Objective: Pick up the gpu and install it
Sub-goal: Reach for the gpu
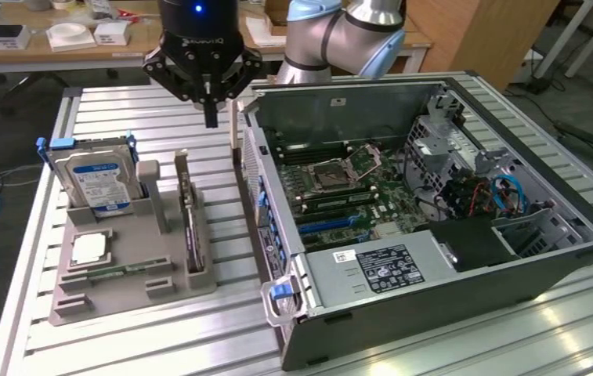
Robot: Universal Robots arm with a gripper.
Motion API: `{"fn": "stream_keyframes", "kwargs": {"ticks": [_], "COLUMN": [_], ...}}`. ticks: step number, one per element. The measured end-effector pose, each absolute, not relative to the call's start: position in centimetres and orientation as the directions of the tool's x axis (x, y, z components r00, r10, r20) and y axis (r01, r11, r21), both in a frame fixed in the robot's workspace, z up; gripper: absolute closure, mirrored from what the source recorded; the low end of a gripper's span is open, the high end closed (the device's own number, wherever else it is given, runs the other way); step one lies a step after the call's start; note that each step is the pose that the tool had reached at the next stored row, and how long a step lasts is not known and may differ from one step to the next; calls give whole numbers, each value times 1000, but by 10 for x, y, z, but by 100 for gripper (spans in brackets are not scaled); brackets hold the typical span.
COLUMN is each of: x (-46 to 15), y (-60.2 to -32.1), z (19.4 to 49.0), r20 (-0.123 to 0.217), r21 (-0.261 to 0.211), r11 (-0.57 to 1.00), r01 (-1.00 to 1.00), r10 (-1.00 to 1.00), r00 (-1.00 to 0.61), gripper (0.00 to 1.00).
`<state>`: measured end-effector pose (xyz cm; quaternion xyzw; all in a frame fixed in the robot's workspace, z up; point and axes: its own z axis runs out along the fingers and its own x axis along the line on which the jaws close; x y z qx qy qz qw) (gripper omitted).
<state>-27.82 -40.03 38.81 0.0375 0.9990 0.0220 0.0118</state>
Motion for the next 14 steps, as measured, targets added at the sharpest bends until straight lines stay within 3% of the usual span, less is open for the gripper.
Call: {"fn": "stream_keyframes", "kwargs": {"ticks": [14], "x": [-300], "y": [-401], "z": [387], "r20": [-22], "r21": [45], "r11": [996], "r01": [74], "r10": [75], "r00": [-997], "gripper": [90]}}
